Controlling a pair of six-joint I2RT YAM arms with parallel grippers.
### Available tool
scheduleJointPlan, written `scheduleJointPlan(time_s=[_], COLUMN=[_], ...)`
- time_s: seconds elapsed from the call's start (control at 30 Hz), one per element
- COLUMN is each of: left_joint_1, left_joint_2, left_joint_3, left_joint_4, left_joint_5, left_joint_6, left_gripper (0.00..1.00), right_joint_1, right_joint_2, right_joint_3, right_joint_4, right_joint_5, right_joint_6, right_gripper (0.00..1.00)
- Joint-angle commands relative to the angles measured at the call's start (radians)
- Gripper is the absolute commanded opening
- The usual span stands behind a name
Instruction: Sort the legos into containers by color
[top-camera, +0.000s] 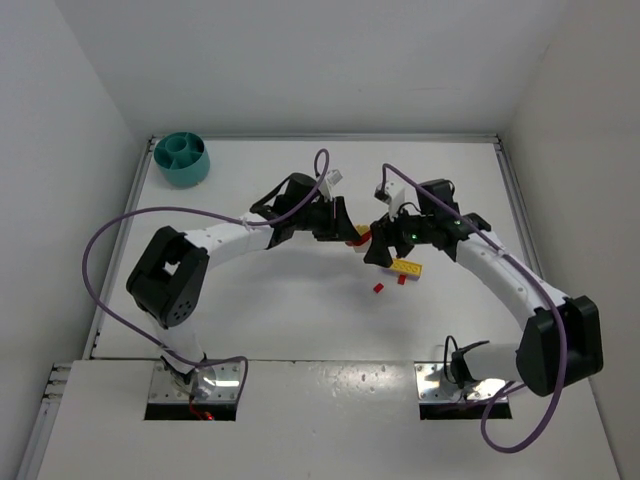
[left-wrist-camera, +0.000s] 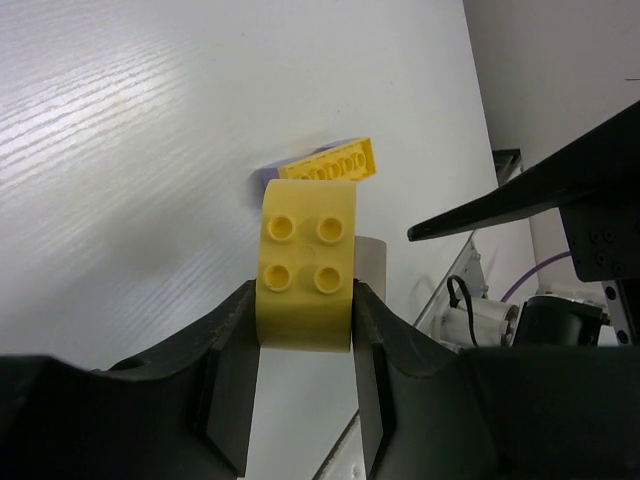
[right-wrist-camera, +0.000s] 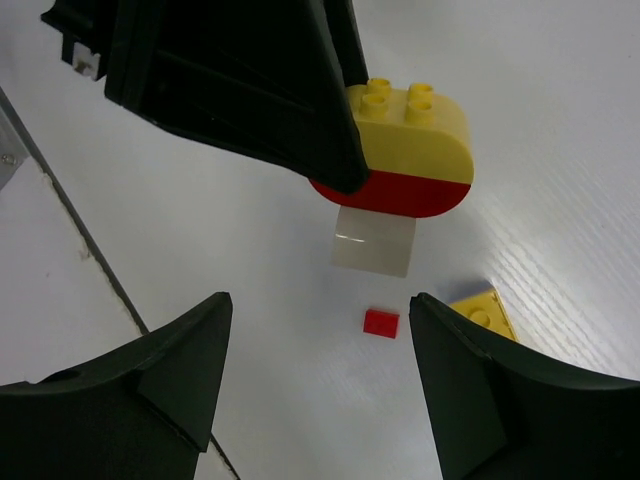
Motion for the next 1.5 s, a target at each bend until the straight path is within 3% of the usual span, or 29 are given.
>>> scheduleJointPlan(time_s=[0.0,0.37,0.47,0.67,0.7,0.83,1.0,1.23,1.37,1.47], left_joint_1=[-0.001,-0.010,-0.019,-0.028,-0.028,-0.028,0.004,0.027,0.016,0.016], left_joint_2=[-0.006,-0.006,-0.006,-0.006,-0.006,0.007,0.073,0.166,0.176,0.153], left_joint_3=[0.042,0.033,0.032,0.023,0.011,0.022,0.137,0.250,0.208,0.154], left_joint_4=[0.016,0.044,0.053,0.073,0.073,0.082,0.065,0.054,0.088,0.099], left_joint_5=[0.009,0.039,0.039,0.048,0.048,0.039,-0.031,-0.082,-0.067,-0.057], left_joint_6=[-0.037,-0.065,-0.074,-0.093,-0.093,-0.093,-0.073,-0.076,-0.076,-0.076], left_gripper=[0.01,0.00,0.00,0.00,0.00,0.00,0.00,0.00,0.00,0.00], right_joint_1=[0.019,0.048,0.048,0.057,0.057,0.057,0.036,0.016,-0.022,-0.062], right_joint_2=[0.035,0.076,0.077,0.077,0.077,0.031,-0.066,-0.108,0.013,0.079], right_joint_3=[0.011,-0.023,-0.034,-0.066,-0.066,-0.100,-0.178,-0.209,-0.138,-0.092], right_joint_4=[0.078,0.168,0.188,0.221,0.221,0.179,0.100,0.012,0.001,0.001], right_joint_5=[0.024,0.142,0.162,0.210,0.210,0.184,0.219,0.400,0.536,0.547], right_joint_6=[0.055,0.093,0.103,0.103,0.103,0.046,-0.044,-0.063,0.013,0.034], right_gripper=[0.72,0.72,0.64,0.32,0.22,0.06,0.00,0.00,0.00,0.00])
